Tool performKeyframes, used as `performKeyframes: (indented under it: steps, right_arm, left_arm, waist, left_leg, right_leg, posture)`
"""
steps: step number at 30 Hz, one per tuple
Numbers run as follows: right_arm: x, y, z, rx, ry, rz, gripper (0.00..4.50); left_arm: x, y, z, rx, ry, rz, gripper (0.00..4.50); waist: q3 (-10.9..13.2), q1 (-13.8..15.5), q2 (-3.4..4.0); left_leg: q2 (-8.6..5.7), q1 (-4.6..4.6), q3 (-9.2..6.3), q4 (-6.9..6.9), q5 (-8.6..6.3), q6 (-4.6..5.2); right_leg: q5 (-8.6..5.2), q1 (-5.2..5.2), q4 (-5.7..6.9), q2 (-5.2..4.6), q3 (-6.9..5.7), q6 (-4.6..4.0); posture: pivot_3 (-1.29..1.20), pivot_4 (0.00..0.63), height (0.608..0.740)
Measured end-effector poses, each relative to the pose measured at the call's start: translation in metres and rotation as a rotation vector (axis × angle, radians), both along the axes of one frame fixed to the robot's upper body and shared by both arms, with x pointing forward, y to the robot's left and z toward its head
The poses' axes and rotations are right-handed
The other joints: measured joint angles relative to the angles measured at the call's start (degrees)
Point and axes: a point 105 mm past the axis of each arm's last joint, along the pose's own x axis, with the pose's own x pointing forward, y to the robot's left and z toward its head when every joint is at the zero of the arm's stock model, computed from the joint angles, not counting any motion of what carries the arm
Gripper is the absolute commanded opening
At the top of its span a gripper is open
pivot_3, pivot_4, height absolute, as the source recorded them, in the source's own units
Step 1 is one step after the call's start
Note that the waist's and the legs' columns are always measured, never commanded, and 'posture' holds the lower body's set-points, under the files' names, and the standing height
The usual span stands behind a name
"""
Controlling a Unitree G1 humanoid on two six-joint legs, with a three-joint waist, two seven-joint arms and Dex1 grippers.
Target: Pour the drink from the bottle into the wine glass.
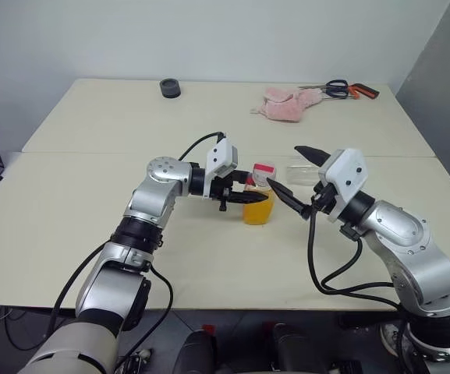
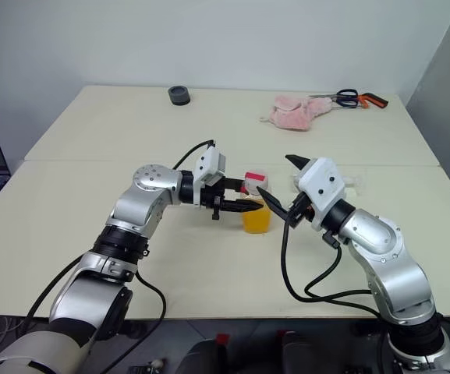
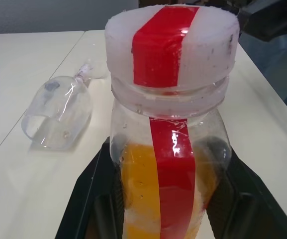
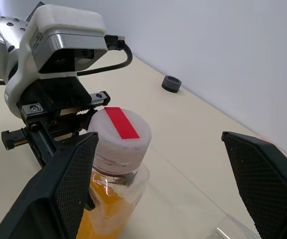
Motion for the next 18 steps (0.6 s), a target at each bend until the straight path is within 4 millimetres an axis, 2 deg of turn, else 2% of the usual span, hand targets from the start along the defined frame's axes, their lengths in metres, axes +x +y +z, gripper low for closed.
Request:
performKeyframes:
  steps: [14,18]
  right_arm:
    - [-0.0001,-0.0024,0.0009,0.005,0.004,-0.001,4.23]
    - [-0.0085,0.0026,0.0032,0.046,0.05,0.056,4.23]
  left_arm:
    - [0.0001,0.0005,0.0002,-0.001,-0.003,0.0,1.69]
    - [0.0,0.0001,0.0003,-0.002,-0.004,-0.002,1.69]
  waist:
    - [0.0,0.0,0.0]
    - [0.0,0.0,0.0]
  left_leg:
    - [0.0,0.0,0.0,0.0,0.0,0.0]
    - [0.0,-0.01,-0.01,0.0,0.0,0.0]
  right_leg:
    - [0.0,0.0,0.0,0.0,0.0,0.0]
    - [0.0,0.0,0.0,0.0,0.0,0.0]
  posture:
    - [0.0,0.15,0.74]
    - [0.0,0.15,0.74]
